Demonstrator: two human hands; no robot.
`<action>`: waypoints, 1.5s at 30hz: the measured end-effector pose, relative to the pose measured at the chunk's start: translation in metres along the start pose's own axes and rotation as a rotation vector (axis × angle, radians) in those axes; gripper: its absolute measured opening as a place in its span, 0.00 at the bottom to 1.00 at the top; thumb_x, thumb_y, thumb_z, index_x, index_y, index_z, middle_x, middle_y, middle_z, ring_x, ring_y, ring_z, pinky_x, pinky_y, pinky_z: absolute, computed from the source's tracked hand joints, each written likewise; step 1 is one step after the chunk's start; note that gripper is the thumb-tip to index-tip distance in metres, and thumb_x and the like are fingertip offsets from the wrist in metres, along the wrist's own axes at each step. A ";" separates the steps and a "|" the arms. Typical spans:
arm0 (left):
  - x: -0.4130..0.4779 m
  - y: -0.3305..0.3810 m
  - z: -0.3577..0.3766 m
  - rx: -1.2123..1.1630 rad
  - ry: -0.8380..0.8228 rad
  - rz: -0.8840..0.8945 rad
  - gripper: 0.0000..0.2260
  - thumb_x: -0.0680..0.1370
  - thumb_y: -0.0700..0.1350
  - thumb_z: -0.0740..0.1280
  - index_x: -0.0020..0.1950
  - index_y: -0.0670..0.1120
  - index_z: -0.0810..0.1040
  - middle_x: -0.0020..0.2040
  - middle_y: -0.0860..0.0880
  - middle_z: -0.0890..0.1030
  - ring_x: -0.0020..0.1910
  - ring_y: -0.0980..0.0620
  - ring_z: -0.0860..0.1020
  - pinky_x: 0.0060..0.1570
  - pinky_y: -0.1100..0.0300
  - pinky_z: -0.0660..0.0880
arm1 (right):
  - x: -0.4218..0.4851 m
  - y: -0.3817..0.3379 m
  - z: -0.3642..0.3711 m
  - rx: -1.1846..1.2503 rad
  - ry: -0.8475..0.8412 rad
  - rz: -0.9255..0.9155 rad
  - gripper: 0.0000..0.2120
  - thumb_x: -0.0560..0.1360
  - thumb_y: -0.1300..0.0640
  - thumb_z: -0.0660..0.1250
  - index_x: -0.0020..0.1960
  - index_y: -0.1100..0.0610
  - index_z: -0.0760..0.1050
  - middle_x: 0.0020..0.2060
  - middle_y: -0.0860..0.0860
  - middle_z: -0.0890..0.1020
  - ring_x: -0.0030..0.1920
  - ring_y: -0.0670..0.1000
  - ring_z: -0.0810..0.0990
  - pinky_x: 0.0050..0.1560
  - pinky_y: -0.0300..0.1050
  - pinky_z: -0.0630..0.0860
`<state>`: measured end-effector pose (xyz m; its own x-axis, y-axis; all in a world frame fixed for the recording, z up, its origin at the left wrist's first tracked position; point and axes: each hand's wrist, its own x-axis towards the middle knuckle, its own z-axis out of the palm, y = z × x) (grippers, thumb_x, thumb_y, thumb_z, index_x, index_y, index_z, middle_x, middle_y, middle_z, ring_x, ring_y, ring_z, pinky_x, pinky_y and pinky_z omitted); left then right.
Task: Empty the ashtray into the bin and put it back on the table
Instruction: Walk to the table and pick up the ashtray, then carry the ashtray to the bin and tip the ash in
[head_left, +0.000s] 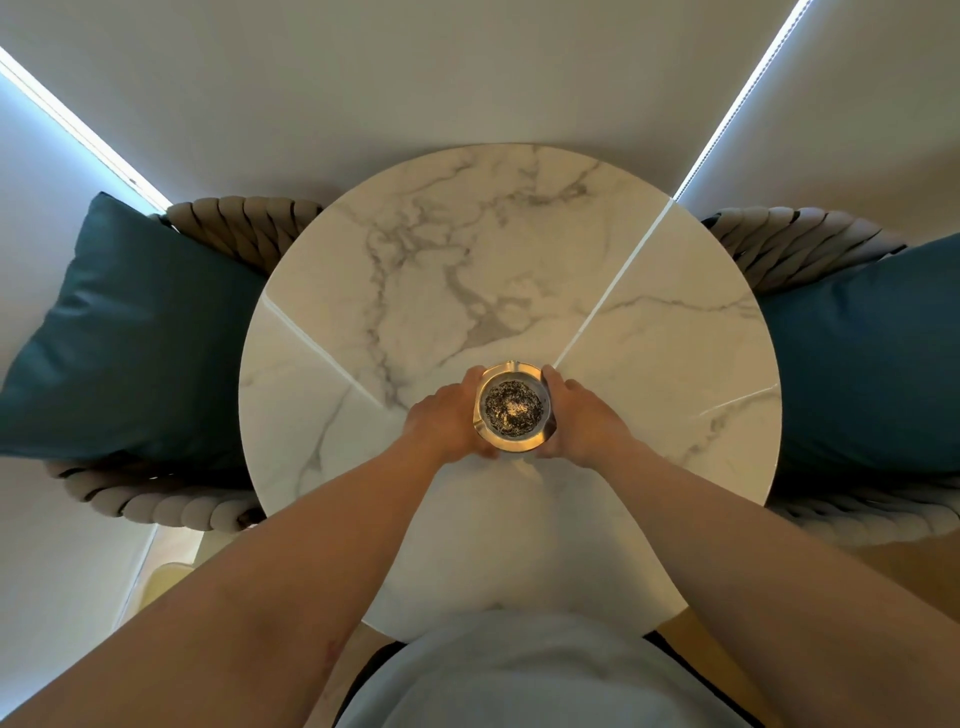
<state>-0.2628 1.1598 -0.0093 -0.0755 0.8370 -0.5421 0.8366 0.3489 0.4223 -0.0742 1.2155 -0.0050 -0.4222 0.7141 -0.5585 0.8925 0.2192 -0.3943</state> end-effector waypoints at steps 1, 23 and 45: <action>-0.002 0.000 0.002 0.001 -0.003 -0.005 0.48 0.58 0.56 0.81 0.70 0.57 0.57 0.57 0.49 0.80 0.55 0.44 0.79 0.52 0.47 0.77 | -0.002 0.000 0.002 -0.001 -0.004 0.003 0.58 0.62 0.48 0.82 0.80 0.53 0.48 0.62 0.58 0.74 0.63 0.61 0.75 0.59 0.57 0.76; -0.074 -0.009 0.055 -0.006 -0.020 -0.008 0.49 0.59 0.56 0.81 0.71 0.57 0.55 0.58 0.50 0.80 0.55 0.45 0.80 0.51 0.48 0.78 | -0.071 0.008 0.050 -0.042 -0.034 -0.021 0.56 0.63 0.48 0.81 0.79 0.53 0.49 0.62 0.57 0.74 0.61 0.60 0.76 0.57 0.57 0.78; -0.111 -0.037 0.083 0.025 -0.078 0.065 0.48 0.58 0.56 0.82 0.71 0.57 0.56 0.58 0.49 0.80 0.55 0.45 0.80 0.51 0.48 0.78 | -0.117 -0.004 0.104 0.028 0.007 0.042 0.54 0.64 0.51 0.81 0.79 0.53 0.51 0.61 0.58 0.74 0.59 0.60 0.76 0.55 0.56 0.78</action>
<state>-0.2405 1.0195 -0.0249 0.0211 0.8219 -0.5693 0.8519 0.2833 0.4405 -0.0448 1.0616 -0.0142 -0.3830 0.7268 -0.5701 0.9047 0.1704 -0.3906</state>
